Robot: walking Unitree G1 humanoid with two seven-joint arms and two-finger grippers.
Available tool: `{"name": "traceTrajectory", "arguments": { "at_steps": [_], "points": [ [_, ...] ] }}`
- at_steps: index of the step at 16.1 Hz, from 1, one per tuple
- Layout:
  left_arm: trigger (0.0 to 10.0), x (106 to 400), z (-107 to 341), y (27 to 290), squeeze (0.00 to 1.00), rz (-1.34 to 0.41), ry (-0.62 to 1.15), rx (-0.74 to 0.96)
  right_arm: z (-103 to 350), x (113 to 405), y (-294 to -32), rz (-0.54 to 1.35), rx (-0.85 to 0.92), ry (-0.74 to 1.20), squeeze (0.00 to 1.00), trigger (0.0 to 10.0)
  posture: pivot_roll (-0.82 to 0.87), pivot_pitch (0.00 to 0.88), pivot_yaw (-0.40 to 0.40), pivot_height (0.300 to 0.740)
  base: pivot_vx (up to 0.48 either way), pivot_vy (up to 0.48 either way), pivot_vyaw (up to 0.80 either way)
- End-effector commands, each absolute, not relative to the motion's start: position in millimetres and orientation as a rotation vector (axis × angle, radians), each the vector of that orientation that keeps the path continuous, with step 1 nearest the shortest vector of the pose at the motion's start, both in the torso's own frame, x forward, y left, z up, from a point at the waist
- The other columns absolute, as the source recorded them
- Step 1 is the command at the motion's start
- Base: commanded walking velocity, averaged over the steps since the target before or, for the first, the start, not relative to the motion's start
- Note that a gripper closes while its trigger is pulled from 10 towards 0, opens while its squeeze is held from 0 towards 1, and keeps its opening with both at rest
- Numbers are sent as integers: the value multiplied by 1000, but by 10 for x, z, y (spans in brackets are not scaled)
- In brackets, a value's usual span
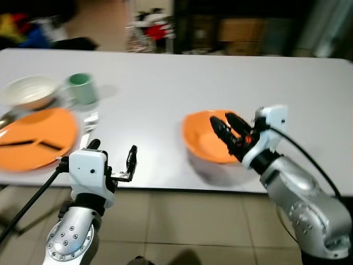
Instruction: Setting the table
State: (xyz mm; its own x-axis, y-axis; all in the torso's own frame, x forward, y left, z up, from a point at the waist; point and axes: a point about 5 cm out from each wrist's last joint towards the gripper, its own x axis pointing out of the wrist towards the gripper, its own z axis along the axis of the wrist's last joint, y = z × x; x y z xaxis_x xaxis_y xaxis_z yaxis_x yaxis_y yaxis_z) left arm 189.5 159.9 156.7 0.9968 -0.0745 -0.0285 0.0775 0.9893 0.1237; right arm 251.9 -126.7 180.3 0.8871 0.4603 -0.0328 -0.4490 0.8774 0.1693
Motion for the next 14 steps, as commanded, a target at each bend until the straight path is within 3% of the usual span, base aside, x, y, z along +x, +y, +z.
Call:
{"name": "traceTrajectory", "arguments": {
  "at_steps": [1,14],
  "points": [
    [10000,1894,1614,1600,0,-72,3,142,1795,2512,-1253,484,141,62,0,10000,-59,0,34,740,0,0,800],
    [10000,1834,1583,1589,0,-56,36,179,1565,2392,-1181,610,177,136,0,10000,-15,0,22,740,0,0,800]
  ]
}}
